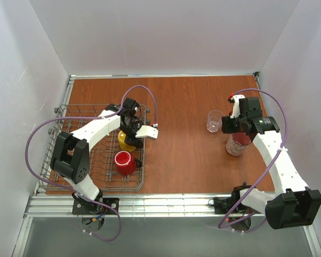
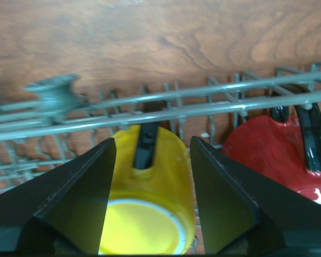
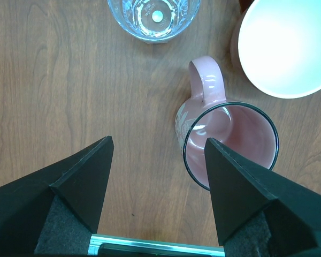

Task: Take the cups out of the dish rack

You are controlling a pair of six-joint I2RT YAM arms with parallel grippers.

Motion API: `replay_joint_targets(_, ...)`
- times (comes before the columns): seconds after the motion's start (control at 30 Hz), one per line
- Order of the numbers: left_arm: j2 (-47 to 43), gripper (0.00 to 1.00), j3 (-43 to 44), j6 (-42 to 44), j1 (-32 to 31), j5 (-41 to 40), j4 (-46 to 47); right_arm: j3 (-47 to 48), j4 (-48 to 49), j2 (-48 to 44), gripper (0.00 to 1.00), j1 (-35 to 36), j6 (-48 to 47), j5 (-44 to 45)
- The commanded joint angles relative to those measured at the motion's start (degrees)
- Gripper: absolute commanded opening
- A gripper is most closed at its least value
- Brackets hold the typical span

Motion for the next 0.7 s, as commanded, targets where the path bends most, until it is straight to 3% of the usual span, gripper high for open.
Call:
replay_joint_targets(0.0,-1.2,0.53,-1.8,2.0,0.0,-1.5,-0.6,-0.6,1.3,-1.3,0.65,-0.2,-0.8,-0.8)
replay_joint_targets(0.17,-1.1,0.51,-4.5,0.7,0.0,-3.8,4.1,-0.9,1.7,-1.1,0.65,-0.2,-0.9,-1.4)
replay_joint_targets(0.47,-0.7,0.33,-7.3,0.3,0.0,-8.3,8.5,-1.1,2.1,-1.4,0.65,-0.2,-1.0,-2.0)
replay_joint_targets(0.57,-0.5,0.25,-7.2,0.5,0.0,-8.9,7.8,-1.2,2.3,-1.4,0.65,-0.2,-1.1,-2.0)
replay_joint_targets(0.67,-0.5,0.07,-6.5,0.3,0.0,-9.1,6.5,-1.0,2.3,-1.3,0.65,-0.2,-1.0,-2.0)
